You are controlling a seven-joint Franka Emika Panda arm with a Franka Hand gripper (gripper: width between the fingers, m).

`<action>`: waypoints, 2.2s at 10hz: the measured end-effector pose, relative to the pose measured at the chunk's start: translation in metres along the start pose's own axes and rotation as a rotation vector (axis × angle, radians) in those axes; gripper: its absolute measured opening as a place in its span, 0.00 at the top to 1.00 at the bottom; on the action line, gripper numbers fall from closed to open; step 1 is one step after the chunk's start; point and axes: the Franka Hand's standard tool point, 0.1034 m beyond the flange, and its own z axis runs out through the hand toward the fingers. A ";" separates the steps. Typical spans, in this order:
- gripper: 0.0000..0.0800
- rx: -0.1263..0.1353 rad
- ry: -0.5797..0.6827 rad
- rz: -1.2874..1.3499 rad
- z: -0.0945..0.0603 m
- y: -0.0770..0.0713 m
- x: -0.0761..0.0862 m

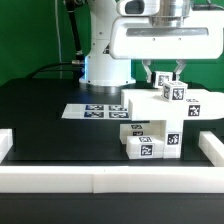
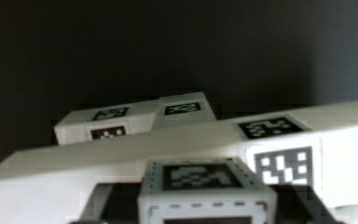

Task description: Assemble chair

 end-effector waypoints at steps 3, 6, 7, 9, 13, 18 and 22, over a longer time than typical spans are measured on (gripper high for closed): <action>0.64 0.020 -0.004 0.276 0.000 -0.001 0.000; 0.64 0.043 -0.013 0.493 0.000 -0.002 0.000; 0.64 0.042 -0.015 0.587 0.000 -0.003 0.000; 0.57 0.041 -0.016 0.609 0.000 -0.003 0.000; 0.20 0.029 -0.009 0.453 0.000 -0.005 -0.001; 0.19 0.020 0.027 0.003 -0.002 -0.007 0.002; 0.19 0.001 0.034 -0.318 -0.002 -0.006 0.003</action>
Offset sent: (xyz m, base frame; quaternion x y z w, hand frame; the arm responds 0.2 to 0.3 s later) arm -0.0011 0.0015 -0.0042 0.0333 -0.0276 0.2494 0.9674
